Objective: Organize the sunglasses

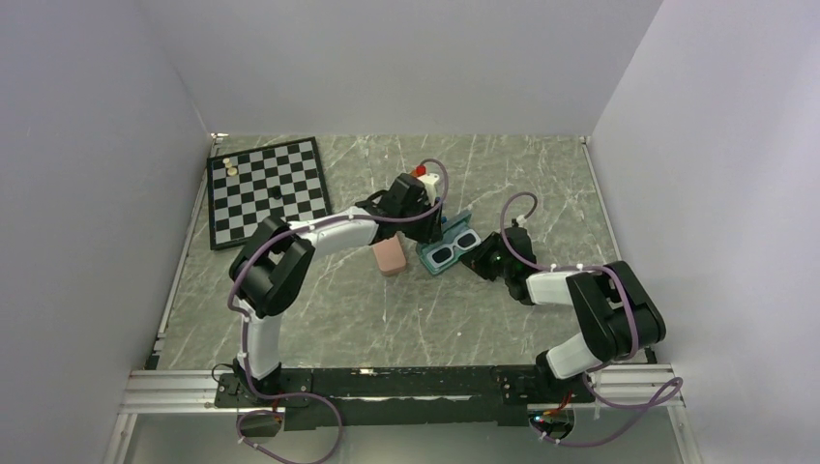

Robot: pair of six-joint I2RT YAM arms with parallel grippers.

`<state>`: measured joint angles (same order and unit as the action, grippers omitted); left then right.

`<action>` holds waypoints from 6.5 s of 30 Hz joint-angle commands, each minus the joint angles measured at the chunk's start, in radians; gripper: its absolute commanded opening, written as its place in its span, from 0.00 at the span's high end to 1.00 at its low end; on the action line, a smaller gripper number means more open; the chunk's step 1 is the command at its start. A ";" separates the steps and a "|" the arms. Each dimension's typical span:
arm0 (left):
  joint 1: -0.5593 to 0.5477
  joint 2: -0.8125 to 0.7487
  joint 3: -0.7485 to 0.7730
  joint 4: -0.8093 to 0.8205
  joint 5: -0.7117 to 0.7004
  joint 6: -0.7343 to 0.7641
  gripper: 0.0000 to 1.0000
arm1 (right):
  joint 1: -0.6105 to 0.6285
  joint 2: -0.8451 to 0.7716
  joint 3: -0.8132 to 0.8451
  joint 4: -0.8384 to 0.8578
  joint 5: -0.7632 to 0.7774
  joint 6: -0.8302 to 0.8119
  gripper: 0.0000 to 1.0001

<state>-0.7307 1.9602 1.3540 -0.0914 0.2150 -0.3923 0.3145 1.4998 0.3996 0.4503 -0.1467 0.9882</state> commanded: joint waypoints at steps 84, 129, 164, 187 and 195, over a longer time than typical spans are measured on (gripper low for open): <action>-0.007 -0.076 -0.024 -0.043 0.098 -0.054 0.76 | -0.029 0.140 0.114 -0.201 -0.050 -0.086 0.90; -0.297 0.240 0.269 -0.305 0.002 0.110 0.50 | -0.039 0.287 0.033 0.123 -0.292 -0.140 0.95; -0.107 0.043 0.074 -0.117 0.123 -0.009 0.51 | -0.126 -0.507 0.168 -0.616 0.138 -0.268 0.24; -0.131 -0.309 -0.009 -0.060 0.030 0.054 0.01 | -0.131 -0.869 0.137 -0.717 0.424 -0.337 0.00; -0.083 -0.283 -0.026 -0.110 -0.013 -0.021 0.01 | -0.132 -0.881 0.114 -0.660 0.281 -0.360 0.00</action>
<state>-0.8330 1.6421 1.3312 -0.1692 0.2455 -0.3767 0.1844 0.6064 0.5392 -0.2745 0.2447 0.6601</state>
